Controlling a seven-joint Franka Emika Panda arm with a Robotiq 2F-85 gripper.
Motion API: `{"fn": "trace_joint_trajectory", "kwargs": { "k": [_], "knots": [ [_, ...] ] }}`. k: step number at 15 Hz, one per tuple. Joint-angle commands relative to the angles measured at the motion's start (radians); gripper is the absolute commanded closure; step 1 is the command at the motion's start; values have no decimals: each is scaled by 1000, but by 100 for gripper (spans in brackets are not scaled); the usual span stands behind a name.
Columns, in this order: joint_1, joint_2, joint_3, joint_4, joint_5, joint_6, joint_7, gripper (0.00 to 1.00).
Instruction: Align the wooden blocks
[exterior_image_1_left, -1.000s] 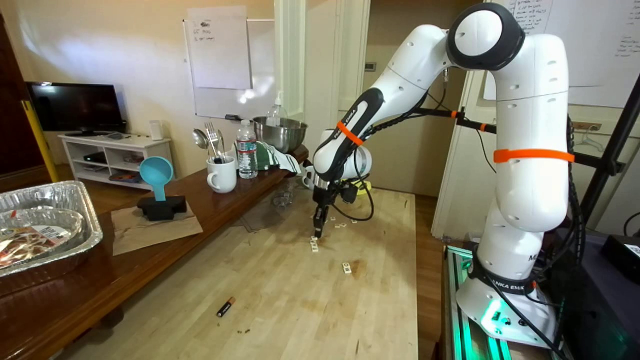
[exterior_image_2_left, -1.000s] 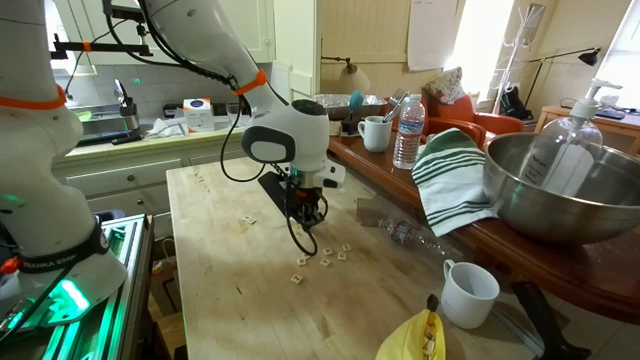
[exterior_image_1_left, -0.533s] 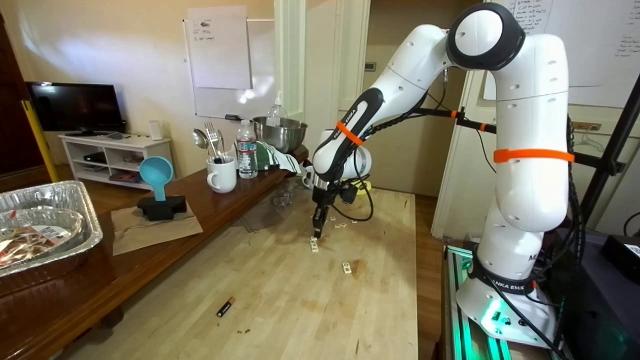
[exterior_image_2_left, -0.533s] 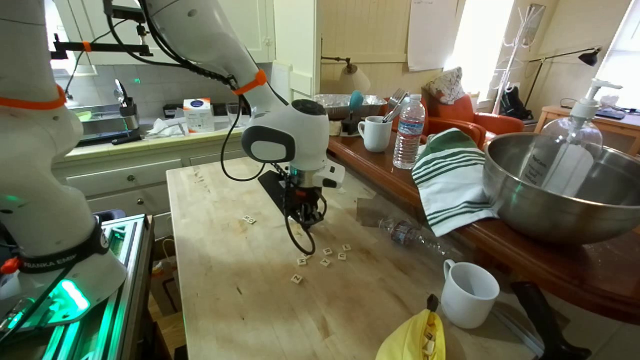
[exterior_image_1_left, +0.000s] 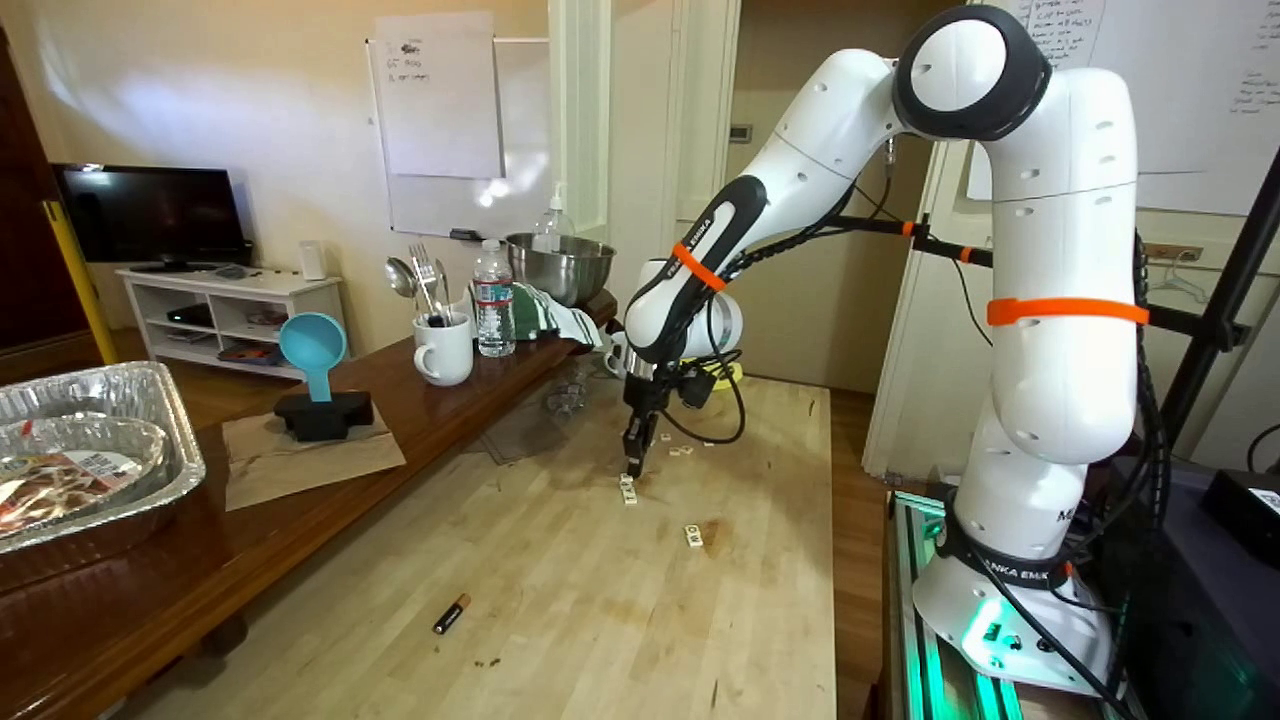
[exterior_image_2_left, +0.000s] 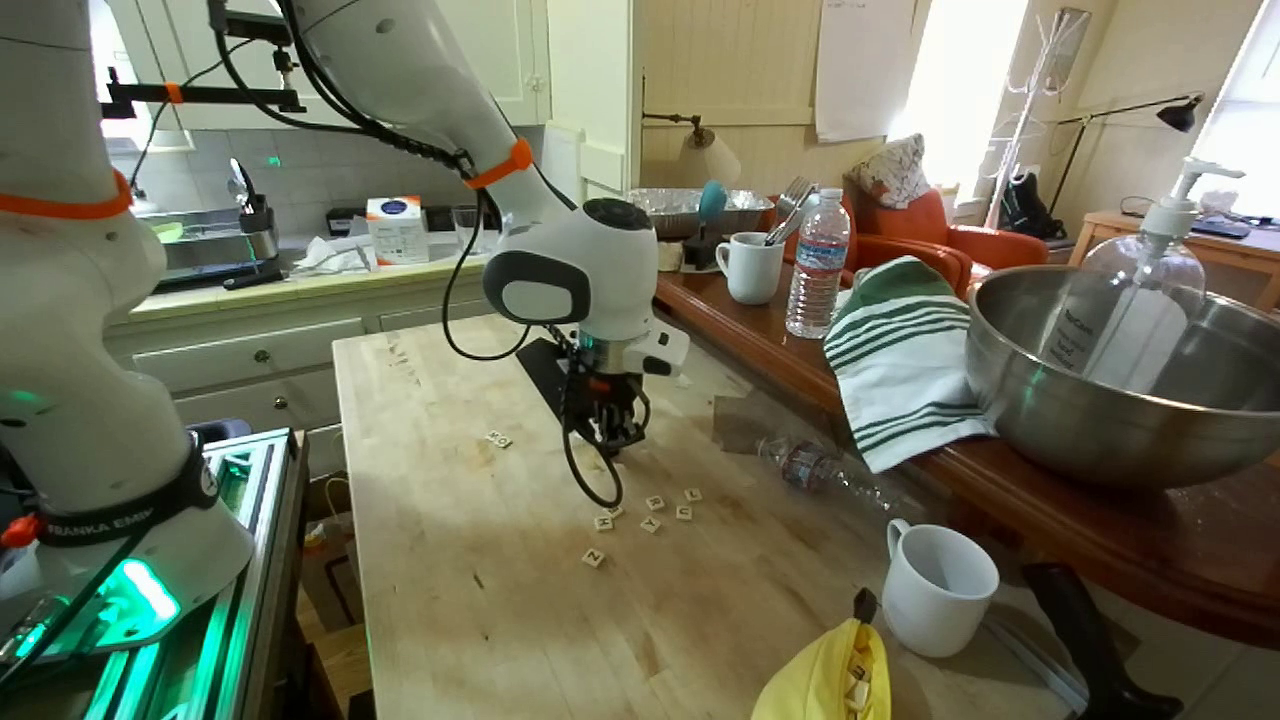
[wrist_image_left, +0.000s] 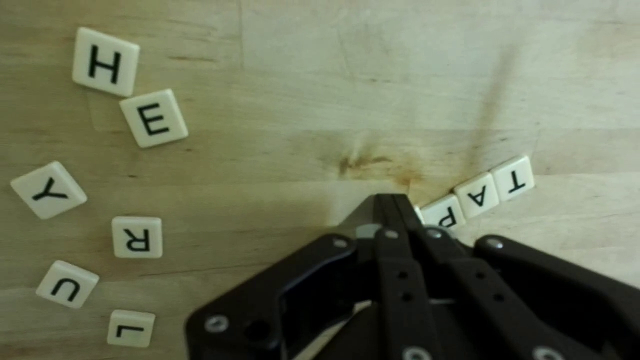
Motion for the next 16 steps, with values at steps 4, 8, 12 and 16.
{"fn": "trace_joint_trajectory", "kwargs": {
  "k": [4,8,12,16],
  "knots": [
    [-4,-2,12,4,20,-42,6,100],
    [-4,-13,21,-3,32,-30,-2,100],
    [-5,-26,27,-9,42,-26,-15,100],
    [-7,-48,32,-18,34,-54,-70,100]
  ]
}}
